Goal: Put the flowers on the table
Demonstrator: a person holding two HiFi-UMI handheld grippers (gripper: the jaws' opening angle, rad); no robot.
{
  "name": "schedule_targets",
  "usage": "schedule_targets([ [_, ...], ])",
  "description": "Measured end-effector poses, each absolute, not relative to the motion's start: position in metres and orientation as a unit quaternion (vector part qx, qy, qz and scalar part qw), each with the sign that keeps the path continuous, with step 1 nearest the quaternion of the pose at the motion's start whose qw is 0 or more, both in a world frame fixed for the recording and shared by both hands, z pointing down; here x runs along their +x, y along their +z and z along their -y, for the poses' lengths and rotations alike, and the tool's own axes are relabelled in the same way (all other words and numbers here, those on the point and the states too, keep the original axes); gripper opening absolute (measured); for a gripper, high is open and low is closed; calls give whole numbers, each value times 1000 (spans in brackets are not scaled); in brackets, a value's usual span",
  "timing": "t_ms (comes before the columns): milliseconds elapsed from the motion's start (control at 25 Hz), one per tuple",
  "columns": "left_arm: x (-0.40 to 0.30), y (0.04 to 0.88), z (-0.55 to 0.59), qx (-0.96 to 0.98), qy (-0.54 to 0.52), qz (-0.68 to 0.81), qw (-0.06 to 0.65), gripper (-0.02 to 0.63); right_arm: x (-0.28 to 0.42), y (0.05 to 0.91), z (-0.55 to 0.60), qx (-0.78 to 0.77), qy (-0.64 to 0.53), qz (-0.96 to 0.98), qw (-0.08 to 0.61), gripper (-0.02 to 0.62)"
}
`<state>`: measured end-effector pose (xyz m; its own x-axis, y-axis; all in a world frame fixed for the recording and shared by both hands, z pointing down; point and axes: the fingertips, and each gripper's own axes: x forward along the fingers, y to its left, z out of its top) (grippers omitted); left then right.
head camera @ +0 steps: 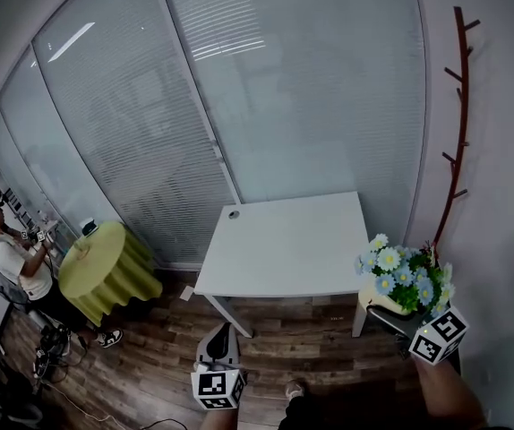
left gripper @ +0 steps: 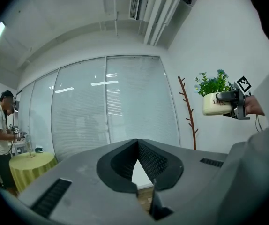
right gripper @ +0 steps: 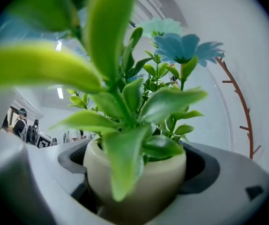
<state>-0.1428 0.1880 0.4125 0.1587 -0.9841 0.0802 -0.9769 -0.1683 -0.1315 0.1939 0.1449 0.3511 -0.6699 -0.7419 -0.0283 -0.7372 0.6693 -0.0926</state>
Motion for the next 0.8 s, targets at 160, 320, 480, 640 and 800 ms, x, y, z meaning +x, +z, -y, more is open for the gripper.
schedule_targets([
  [160,-147,418,-156,-771,-66,-633,22,5,190,354,-124,-420,-33,-907,21,543],
  [320,-157,416,-120,-783,-61,-618,28,3,181,352,-102,-437,-31,-899,19,543],
  [480,-173,412,-83,-792,-59,-606,41,4,166,351,-74,-453,-31,-891,18,543],
  [640,-194,414,-49,-799,-60,-597,42,3,147,349,-45,-464,-29,-885,20,543],
  [800,-221,420,-20,-799,-56,-598,34,3,126,347,-19,-472,-27,-881,17,543],
])
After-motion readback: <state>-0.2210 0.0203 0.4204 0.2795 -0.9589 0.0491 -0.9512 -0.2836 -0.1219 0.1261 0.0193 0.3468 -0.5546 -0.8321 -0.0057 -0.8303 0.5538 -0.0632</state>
